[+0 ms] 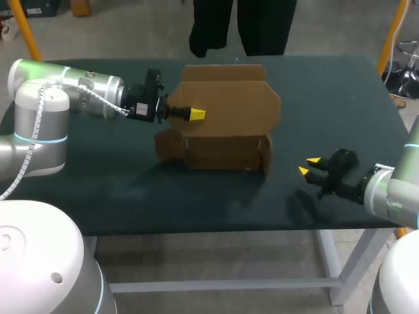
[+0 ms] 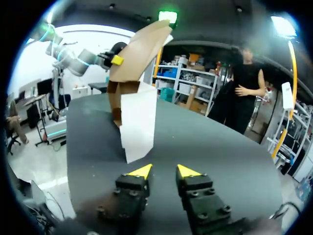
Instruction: Assemble the packaging by folding the flat box into shape, placing the metal phone stand inside, and closing the box properly
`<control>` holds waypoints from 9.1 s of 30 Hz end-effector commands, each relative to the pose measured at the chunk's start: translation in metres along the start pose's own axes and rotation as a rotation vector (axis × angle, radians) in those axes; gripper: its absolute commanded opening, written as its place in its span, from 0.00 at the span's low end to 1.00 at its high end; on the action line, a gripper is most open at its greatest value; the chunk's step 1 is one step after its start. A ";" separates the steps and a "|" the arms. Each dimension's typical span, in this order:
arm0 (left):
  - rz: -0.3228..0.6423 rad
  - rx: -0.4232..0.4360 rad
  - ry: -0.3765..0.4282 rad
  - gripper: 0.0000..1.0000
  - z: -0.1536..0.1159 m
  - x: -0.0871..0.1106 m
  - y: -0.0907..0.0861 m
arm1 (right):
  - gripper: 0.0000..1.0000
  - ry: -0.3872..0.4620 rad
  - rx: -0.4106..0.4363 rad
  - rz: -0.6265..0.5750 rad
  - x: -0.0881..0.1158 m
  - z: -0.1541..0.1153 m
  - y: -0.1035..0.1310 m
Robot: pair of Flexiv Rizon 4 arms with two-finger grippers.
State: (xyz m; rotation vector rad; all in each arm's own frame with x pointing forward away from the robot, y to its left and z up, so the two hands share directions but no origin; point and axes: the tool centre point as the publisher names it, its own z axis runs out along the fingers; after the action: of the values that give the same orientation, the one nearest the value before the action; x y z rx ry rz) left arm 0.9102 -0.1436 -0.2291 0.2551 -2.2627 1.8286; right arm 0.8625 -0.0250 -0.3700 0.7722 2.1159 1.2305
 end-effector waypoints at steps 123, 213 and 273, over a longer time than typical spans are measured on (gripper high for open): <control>-0.018 -0.066 -0.099 0.00 -0.002 -0.010 0.007 | 0.36 0.235 -0.229 -0.080 0.023 0.062 0.024; -0.018 -0.066 -0.099 0.00 -0.002 -0.010 0.007 | 0.36 0.076 -0.199 0.117 0.062 0.114 0.062; -0.018 -0.066 -0.099 0.00 -0.002 -0.010 0.007 | 0.20 -0.368 -0.088 0.243 0.042 0.156 0.072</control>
State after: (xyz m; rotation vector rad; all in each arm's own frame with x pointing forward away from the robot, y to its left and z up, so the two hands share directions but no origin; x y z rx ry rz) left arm 0.9192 -0.1363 -0.2303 0.3646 -2.3728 1.7749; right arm 0.9543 0.1091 -0.3739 1.0365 1.8710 1.3734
